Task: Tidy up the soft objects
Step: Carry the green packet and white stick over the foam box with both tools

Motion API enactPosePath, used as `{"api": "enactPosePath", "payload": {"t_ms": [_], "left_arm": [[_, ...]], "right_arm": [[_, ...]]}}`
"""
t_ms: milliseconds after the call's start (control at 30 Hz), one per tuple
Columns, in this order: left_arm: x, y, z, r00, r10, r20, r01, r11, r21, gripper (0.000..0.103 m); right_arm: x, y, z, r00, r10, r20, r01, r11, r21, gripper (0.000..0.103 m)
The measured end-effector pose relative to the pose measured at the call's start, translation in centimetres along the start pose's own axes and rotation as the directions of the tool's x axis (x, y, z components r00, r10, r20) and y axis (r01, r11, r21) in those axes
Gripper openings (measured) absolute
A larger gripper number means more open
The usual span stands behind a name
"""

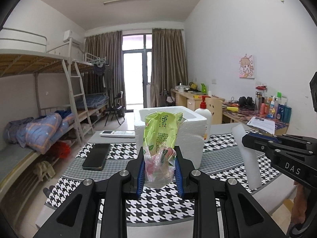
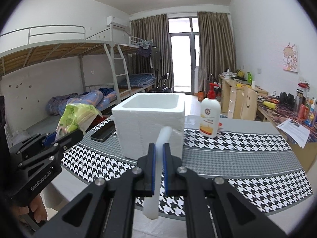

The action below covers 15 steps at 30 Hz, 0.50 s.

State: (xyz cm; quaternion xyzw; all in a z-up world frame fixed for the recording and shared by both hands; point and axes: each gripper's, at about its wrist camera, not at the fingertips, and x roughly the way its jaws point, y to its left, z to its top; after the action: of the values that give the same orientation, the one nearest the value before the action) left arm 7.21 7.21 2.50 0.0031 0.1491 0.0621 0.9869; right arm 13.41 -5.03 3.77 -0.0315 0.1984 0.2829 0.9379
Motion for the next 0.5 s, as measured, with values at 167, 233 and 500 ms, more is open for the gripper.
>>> {"api": "enactPosePath", "payload": {"t_ms": [167, 233, 500], "left_arm": [[-0.1, 0.6, -0.2, 1.0, 0.01, -0.001, -0.01, 1.0, -0.003, 0.027], [-0.2, 0.8, -0.1, 1.0, 0.014, 0.002, -0.014, 1.0, -0.007, 0.027], [0.2, 1.2, 0.5, 1.0, 0.015, 0.003, -0.015, 1.0, -0.019, 0.027]], "right_arm": [[0.6, 0.5, 0.3, 1.0, 0.013, -0.005, -0.013, 1.0, -0.014, 0.009], [0.8, 0.8, 0.6, 1.0, 0.017, -0.006, -0.017, 1.0, -0.019, 0.009], [1.3, 1.2, 2.2, 1.0, 0.027, 0.003, -0.027, 0.999, -0.039, 0.009]]}}
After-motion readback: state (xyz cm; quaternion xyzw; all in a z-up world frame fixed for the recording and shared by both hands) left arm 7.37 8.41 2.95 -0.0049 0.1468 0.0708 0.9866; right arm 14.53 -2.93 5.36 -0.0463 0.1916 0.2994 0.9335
